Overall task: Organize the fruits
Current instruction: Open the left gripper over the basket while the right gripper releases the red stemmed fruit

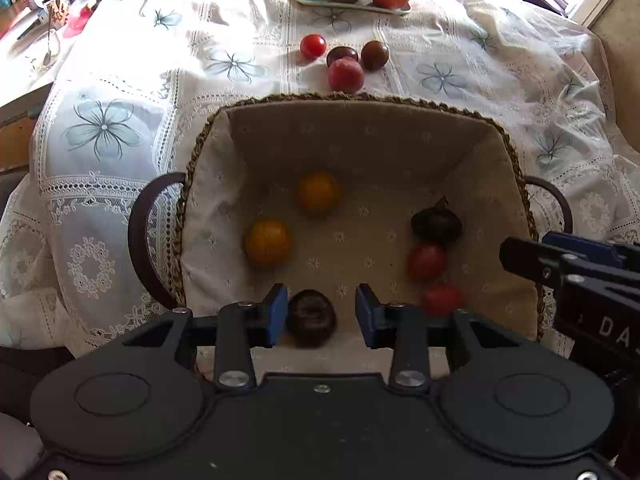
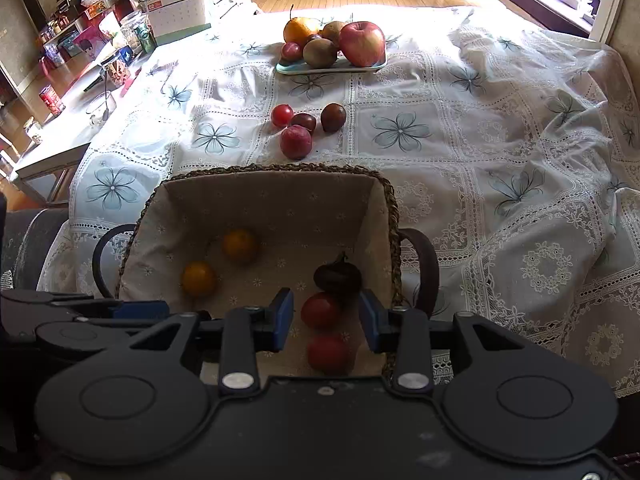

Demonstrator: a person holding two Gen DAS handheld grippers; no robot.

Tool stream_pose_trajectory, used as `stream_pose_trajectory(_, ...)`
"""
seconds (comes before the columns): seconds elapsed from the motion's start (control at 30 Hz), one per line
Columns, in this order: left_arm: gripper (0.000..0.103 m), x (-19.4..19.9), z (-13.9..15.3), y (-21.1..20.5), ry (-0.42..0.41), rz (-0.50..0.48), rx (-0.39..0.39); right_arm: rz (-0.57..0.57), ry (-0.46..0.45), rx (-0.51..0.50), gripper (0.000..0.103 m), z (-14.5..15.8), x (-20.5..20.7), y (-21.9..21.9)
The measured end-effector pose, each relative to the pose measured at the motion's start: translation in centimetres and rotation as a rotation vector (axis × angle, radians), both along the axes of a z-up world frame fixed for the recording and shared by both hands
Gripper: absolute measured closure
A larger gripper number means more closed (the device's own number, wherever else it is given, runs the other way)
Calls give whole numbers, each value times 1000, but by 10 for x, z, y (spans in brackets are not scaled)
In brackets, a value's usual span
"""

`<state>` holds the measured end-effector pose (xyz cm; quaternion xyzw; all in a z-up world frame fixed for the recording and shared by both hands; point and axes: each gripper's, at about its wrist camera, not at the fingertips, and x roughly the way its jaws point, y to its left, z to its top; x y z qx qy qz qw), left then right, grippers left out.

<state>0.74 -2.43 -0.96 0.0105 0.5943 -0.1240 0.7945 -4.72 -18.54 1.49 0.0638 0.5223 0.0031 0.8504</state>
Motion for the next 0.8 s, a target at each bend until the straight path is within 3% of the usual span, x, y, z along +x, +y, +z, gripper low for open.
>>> stream_pose_trajectory(0.27,57,0,0,0,16,-5,15,15,62,-8,63,-5,7,2)
stream_pose_trajectory(0.53,57,4,0,0,51,-15,11,65,145,-136,56,-3,17,12)
stream_pose_trajectory(0.63,57,6,0,0,70,-17,10,64,192,-88,56,-3,21,6)
stream_pose_trajectory(0.73,57,11,4,0,98,-31,11,92,313,14,56,-6,31,0)
stream_pose_trajectory(0.8,57,15,7,1,112,-38,8,100,326,-12,56,-2,34,4)
